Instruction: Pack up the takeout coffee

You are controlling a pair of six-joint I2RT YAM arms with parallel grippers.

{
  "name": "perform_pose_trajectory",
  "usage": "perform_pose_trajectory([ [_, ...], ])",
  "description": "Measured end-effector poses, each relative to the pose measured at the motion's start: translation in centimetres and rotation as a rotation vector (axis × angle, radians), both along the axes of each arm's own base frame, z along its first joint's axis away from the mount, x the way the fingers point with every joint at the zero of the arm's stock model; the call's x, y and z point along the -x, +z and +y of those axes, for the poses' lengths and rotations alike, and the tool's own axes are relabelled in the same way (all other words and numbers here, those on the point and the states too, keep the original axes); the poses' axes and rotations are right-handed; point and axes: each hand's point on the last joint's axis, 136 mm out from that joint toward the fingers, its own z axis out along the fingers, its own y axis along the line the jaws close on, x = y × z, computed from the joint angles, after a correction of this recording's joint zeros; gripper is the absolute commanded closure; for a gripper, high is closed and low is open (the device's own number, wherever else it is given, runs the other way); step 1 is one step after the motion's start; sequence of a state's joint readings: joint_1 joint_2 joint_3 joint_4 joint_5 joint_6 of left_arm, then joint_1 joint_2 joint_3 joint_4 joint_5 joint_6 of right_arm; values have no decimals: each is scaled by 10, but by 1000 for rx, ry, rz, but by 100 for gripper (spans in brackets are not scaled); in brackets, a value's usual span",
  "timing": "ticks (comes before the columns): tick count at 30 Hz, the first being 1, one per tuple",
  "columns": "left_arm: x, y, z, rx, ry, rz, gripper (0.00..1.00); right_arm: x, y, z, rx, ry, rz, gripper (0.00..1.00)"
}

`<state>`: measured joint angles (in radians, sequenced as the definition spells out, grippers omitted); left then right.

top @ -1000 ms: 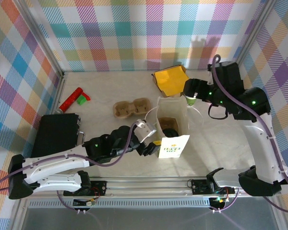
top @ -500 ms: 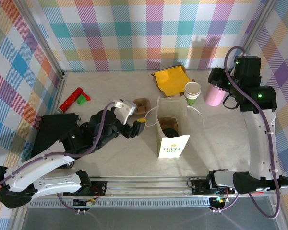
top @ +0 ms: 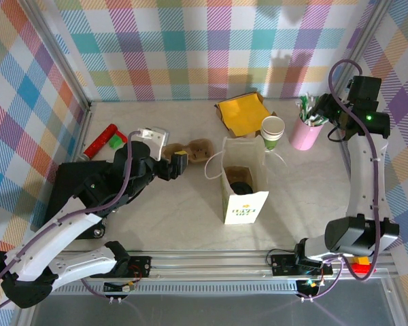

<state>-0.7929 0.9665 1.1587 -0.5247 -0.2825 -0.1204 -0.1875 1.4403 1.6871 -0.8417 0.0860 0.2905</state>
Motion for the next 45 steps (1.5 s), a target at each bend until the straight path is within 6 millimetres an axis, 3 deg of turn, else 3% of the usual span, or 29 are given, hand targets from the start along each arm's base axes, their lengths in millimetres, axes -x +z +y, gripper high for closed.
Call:
perform_pose_trajectory([
  [9, 3, -12, -7, 1, -37, 28, 19, -44, -45, -9, -43, 34, 54, 38],
  [18, 1, -14, -17, 20, -69, 26, 20, -69, -74, -10, -58, 66, 92, 44],
  [45, -6, -34, -33, 12, -104, 40, 20, -114, -81, 6, -150, 180, 59, 62],
])
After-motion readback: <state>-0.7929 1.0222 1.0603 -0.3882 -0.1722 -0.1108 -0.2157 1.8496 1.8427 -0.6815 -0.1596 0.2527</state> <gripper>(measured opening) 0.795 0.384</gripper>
